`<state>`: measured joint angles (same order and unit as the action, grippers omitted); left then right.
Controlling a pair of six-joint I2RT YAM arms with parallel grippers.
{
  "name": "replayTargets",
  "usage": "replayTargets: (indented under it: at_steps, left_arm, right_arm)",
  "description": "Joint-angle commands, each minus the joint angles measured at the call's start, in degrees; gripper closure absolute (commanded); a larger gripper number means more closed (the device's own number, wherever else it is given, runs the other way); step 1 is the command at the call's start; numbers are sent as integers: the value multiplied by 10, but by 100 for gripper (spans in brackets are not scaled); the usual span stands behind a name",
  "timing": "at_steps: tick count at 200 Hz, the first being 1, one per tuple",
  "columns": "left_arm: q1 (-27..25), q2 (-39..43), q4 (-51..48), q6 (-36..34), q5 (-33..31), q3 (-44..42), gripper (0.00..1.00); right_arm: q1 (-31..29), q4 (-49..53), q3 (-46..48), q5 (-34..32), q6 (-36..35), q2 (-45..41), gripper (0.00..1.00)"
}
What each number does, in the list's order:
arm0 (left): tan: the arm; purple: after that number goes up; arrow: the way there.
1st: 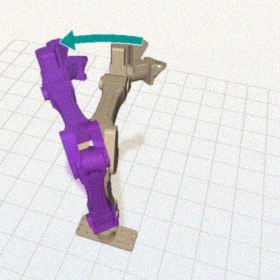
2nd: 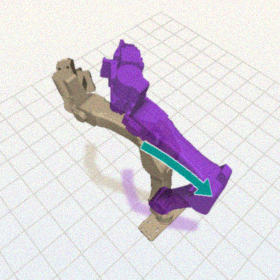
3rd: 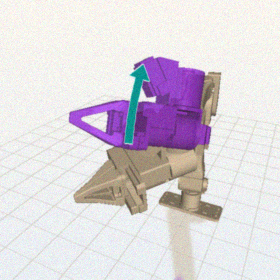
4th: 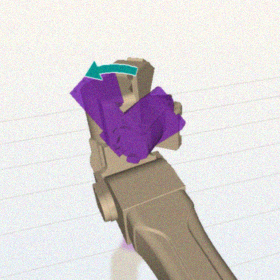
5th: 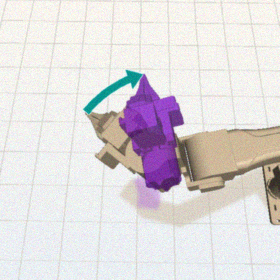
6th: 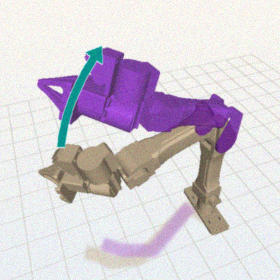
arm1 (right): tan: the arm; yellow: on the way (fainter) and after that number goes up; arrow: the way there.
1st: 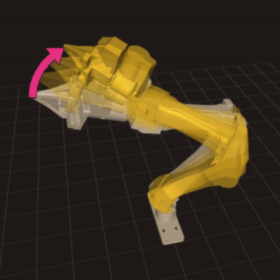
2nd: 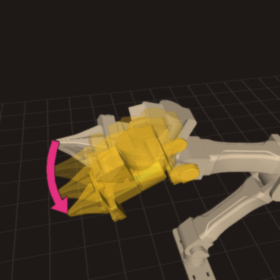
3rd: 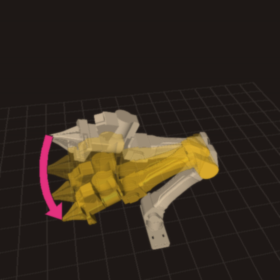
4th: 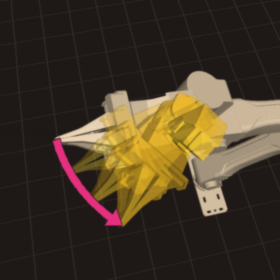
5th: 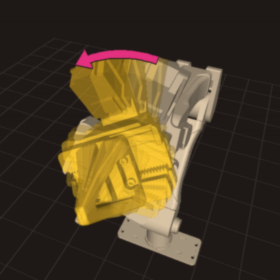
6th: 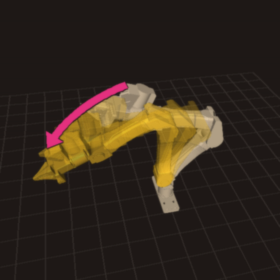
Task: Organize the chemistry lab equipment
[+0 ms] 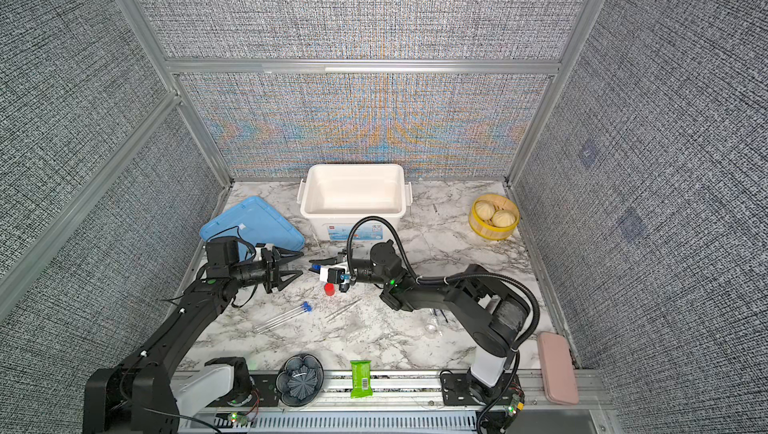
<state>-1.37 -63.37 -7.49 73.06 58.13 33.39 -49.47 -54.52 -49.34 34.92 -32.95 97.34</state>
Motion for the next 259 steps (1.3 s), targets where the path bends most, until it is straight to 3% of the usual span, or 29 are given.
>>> replayTargets:
  at_steps: [1,13,30,75,128,159,222,259]
  left_arm:
    - [3,-9,-45,-56,-10,13,34]
    - [4,-7,-88,-95,-31,28,30]
    - [5,0,-121,-126,-58,45,25]
    - [10,-8,-116,-140,-75,55,22]
    - [15,-25,-186,-223,-153,74,22]
    - [20,-15,-247,-243,-204,92,22]
    - [28,-25,-296,-277,-238,108,22]
    - [31,-37,-297,-293,-259,110,22]
  right_arm:
    - [7,254,-54,7,31,-32,86]
    - [14,417,-118,10,27,-44,86]
    - [26,571,-177,10,23,-51,87]
    - [55,825,-333,-17,36,-13,87]
    - [67,1110,-630,-100,25,147,85]
    - [66,1155,-716,-131,18,211,85]
    - [57,1208,-849,-146,22,311,85]
    - [51,1208,-873,-155,25,333,85]
